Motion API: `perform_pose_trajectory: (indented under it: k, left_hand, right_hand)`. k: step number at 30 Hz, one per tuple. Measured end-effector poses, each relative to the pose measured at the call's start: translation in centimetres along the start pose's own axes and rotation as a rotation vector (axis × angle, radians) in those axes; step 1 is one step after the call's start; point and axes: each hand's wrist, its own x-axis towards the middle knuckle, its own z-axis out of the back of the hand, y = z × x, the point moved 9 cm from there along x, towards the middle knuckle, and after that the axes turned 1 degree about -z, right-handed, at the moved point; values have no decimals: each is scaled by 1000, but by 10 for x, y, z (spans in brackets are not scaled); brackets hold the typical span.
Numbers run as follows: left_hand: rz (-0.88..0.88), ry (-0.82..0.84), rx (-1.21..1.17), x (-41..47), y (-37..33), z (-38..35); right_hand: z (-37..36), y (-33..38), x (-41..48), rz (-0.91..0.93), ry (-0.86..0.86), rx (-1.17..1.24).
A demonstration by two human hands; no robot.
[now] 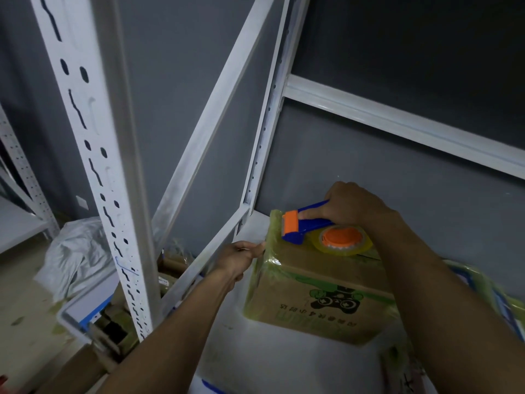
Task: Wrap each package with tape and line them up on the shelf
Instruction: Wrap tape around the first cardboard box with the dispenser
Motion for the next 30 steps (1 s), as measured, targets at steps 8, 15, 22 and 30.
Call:
perform_pose_trajectory:
  k: [8,15,22,30]
  left_hand:
    - [-350,-146,50,-8,-30,11]
    - [-330,410,143,-45,-47,-40]
    - [-404,314,395,-44,-52,-47]
    - [-528,175,231,-35,-66,-28]
  right_hand:
    - [2,-1,-3,-8,-31,-8]
    - [10,0,-10,39,-261,99]
    - [38,5,-33,119,-553,191]
    - [12,-11,-48,215,-280,289]
